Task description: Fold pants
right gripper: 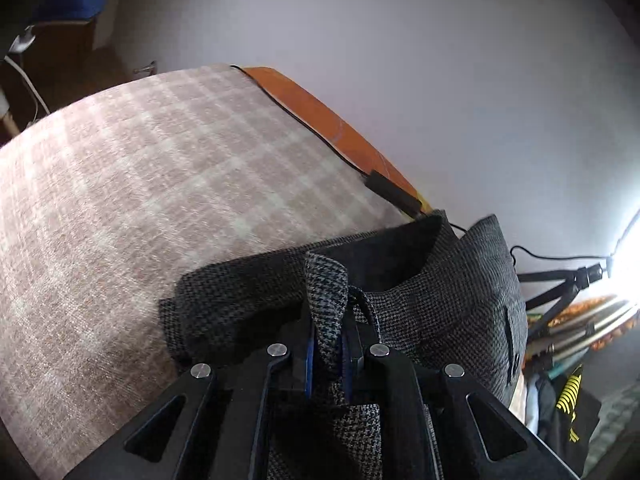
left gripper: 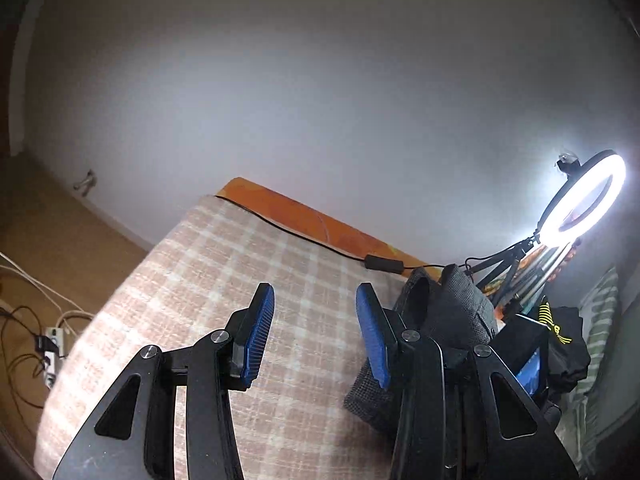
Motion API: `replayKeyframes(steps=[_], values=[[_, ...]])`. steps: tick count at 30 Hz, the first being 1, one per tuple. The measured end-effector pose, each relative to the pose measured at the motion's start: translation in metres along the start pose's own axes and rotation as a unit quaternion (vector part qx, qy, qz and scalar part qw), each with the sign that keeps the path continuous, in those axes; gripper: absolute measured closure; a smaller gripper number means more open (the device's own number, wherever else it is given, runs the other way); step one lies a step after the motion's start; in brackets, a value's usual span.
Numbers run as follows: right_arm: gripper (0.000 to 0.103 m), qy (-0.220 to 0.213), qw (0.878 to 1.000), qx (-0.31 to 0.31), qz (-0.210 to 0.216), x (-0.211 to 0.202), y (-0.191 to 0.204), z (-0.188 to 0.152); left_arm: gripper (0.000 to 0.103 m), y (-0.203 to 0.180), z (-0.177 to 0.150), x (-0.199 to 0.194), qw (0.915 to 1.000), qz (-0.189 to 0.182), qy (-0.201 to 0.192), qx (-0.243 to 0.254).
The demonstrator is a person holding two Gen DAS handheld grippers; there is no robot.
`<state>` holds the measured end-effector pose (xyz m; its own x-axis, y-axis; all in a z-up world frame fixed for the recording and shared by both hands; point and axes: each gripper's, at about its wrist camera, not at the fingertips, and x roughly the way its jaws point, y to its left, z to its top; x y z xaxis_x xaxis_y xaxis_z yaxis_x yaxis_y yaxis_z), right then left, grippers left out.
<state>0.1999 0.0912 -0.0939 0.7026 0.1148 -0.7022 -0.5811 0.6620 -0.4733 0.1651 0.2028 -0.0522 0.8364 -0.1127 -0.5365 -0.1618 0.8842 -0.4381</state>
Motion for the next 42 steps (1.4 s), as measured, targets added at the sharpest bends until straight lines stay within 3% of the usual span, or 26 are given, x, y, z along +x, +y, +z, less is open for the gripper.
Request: replayKeyframes(steps=[2, 5, 8, 11, 14, 15, 20, 23, 26, 28, 29, 30, 33, 37, 42], values=[[0.093, -0.011, 1.000, 0.003, 0.019, -0.007, -0.002, -0.005, 0.062, 0.000, -0.001, 0.002, 1.0000, -0.005, 0.005, -0.001], [0.073, -0.041, 0.989, 0.052, 0.130, -0.031, -0.028, -0.014, 0.062, -0.008, -0.005, 0.009, 0.9992, -0.031, 0.025, 0.008], [0.058, -0.080, 0.958, 0.119, 0.248, -0.056, -0.070, -0.030, 0.062, -0.023, -0.013, 0.013, 0.9972, -0.054, 0.044, 0.025], [0.044, -0.113, 0.929, 0.183, 0.299, -0.072, -0.120, -0.052, 0.049, -0.039, -0.022, 0.019, 0.9927, -0.095, 0.068, 0.030], [0.042, -0.127, 0.899, 0.243, 0.342, -0.070, -0.163, -0.071, 0.048, -0.060, -0.032, 0.027, 0.9866, -0.128, 0.094, 0.040], [0.041, -0.129, 0.894, 0.258, 0.342, -0.067, -0.174, -0.077, 0.048, -0.065, -0.035, 0.030, 0.9845, -0.137, 0.102, 0.040], [0.041, -0.101, 0.924, 0.269, 0.253, -0.037, -0.203, -0.082, 0.048, -0.086, -0.053, 0.057, 0.9811, -0.121, 0.139, 0.057], [0.041, -0.081, 0.940, 0.262, 0.204, -0.015, -0.209, -0.070, 0.048, -0.084, -0.058, 0.075, 0.9811, -0.116, 0.150, 0.038], [0.041, -0.070, 0.944, 0.260, 0.190, 0.004, -0.210, -0.054, 0.048, -0.085, -0.063, 0.088, 0.9827, -0.099, 0.153, 0.036], [0.041, -0.061, 0.945, 0.262, 0.185, 0.018, -0.210, -0.047, 0.053, -0.090, -0.067, 0.094, 0.9829, -0.100, 0.147, 0.049], [0.041, -0.058, 0.946, 0.260, 0.182, 0.024, -0.208, -0.044, 0.062, -0.093, -0.068, 0.094, 0.9831, -0.106, 0.137, 0.057], [0.041, -0.054, 0.948, 0.259, 0.178, 0.028, -0.207, -0.041, 0.082, -0.096, -0.068, 0.093, 0.9833, -0.109, 0.130, 0.066], [0.041, -0.049, 0.949, 0.260, 0.170, 0.037, -0.203, -0.039, 0.093, -0.099, -0.066, 0.084, 0.9844, -0.113, 0.108, 0.082], [0.041, -0.058, 0.955, 0.245, 0.157, 0.047, -0.201, -0.031, 0.094, -0.084, -0.061, 0.070, 0.9868, -0.111, 0.096, 0.069], [0.042, -0.029, 0.971, 0.205, 0.119, 0.085, -0.180, -0.018, 0.094, -0.066, -0.063, 0.071, 0.9903, -0.065, 0.101, 0.069]])
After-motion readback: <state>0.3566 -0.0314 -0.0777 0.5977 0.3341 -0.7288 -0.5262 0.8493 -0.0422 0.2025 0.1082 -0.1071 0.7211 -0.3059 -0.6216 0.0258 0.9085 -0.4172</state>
